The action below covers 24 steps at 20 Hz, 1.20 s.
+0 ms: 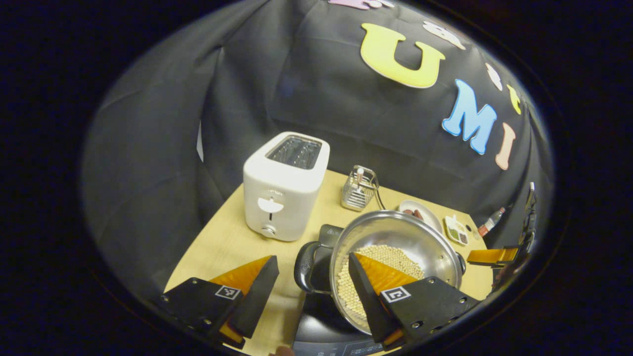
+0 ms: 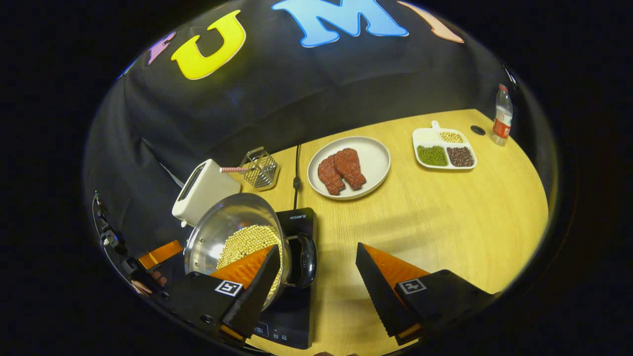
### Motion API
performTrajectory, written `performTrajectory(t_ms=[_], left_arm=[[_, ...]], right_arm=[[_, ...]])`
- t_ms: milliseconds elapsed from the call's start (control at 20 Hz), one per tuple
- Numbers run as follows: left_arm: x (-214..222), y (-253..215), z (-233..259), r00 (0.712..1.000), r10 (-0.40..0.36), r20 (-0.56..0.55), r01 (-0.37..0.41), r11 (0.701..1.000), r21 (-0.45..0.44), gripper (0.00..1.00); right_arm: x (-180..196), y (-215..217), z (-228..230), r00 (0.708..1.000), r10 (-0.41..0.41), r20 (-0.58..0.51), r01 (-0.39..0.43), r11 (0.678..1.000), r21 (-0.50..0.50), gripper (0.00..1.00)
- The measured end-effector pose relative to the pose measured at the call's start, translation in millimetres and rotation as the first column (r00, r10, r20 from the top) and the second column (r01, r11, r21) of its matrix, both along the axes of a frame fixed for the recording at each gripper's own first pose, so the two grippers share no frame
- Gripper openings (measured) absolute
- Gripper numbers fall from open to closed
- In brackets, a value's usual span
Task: First push the handle of the pot to place it horizontally, then grasp the pot with both hands and set it on the induction cooktop.
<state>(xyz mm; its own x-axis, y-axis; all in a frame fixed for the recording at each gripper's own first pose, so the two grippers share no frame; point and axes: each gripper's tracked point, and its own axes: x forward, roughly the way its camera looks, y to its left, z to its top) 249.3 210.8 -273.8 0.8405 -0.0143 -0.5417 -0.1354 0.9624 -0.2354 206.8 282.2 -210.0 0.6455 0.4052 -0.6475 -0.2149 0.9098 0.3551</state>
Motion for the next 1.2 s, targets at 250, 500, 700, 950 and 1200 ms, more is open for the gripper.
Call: performTrajectory(t_ms=[250, 500, 700, 950, 1200], left_arm=[[-20.5, -20.5, 72.0, 0.990, 0.025, 0.137, -0.046, 0.987, 0.156, 0.87], [-41.3, -93.3, 165.7, 0.949, -0.056, 0.312, -0.027, 0.967, 0.255, 0.87], [-61.6, -180.6, 214.4, 0.903, -0.106, 0.416, 0.023, 0.980, 0.200, 0.87], [-99.8, -264.5, 244.6, 0.872, -0.138, 0.470, 0.017, 0.967, 0.253, 0.86], [-139.7, -345.1, 246.1, 0.870, -0.093, 0.485, -0.022, 0.974, 0.227, 0.86]], right_arm=[[-14.0, -50.9, 70.3, 0.983, -0.046, 0.180, 0.049, 0.999, -0.015, 0.98], [-28.5, -119.6, 124.9, 0.915, -0.115, 0.387, 0.148, 0.987, -0.056, 0.98], [-57.6, -197.0, 174.1, 0.825, -0.193, 0.532, 0.258, 0.965, -0.049, 0.98], [-71.1, -272.8, 181.0, 0.767, -0.227, 0.600, 0.313, 0.949, -0.041, 0.98], [-88.0, -330.9, 179.5, 0.729, -0.212, 0.651, 0.306, 0.952, -0.032, 0.97]])
